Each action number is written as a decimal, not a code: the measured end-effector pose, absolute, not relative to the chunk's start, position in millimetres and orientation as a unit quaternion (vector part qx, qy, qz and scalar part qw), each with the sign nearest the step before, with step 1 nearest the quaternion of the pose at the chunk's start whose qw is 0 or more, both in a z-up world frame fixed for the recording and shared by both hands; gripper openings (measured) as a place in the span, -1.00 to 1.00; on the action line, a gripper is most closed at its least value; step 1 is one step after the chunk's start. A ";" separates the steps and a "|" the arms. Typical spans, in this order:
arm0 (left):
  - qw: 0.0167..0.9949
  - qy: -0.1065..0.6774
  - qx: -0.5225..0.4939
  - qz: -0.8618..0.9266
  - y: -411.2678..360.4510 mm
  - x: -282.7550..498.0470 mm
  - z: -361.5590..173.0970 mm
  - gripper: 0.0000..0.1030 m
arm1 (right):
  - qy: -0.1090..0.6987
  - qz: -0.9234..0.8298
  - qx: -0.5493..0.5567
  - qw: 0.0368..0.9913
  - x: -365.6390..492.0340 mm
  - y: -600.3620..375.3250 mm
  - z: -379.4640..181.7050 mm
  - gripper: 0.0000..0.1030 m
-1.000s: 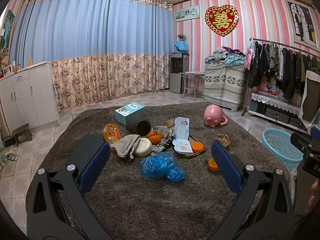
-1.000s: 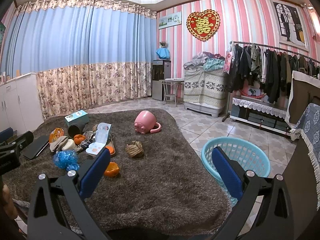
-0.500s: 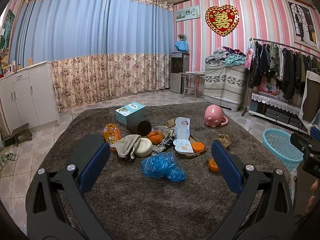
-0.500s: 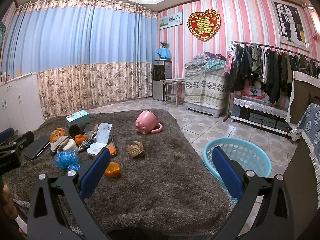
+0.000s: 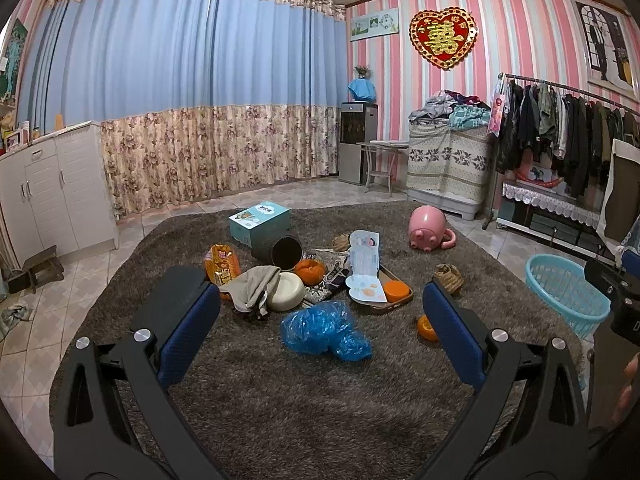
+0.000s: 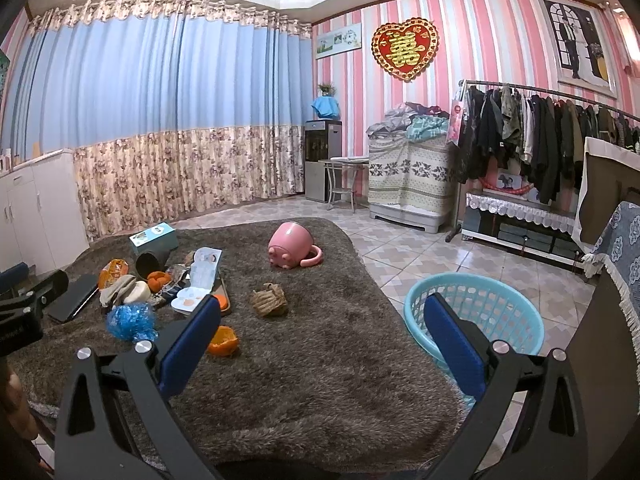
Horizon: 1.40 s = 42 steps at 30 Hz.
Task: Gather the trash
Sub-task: 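Move both tools toward the trash on the rug, then grasp the orange peel with the right tool while the left tool grasps the blue plastic bag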
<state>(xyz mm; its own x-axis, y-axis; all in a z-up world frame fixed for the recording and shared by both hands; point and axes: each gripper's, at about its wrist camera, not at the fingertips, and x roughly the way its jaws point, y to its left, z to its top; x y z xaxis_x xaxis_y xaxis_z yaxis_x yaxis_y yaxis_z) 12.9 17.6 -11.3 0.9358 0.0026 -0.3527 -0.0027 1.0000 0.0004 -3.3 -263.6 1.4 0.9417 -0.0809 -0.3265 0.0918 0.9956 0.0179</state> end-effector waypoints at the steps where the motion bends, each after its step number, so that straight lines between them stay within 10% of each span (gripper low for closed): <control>1: 0.984 0.180 0.000 0.001 18.3 13.3 -11.6 0.90 | 0.165 -0.044 0.017 0.985 -2.2 -263.4 1.1 0.93; 42: 0.972 0.226 -0.008 0.062 71.7 67.8 -55.1 0.90 | 0.219 0.035 -0.013 0.975 83.1 -227.0 -48.9 0.93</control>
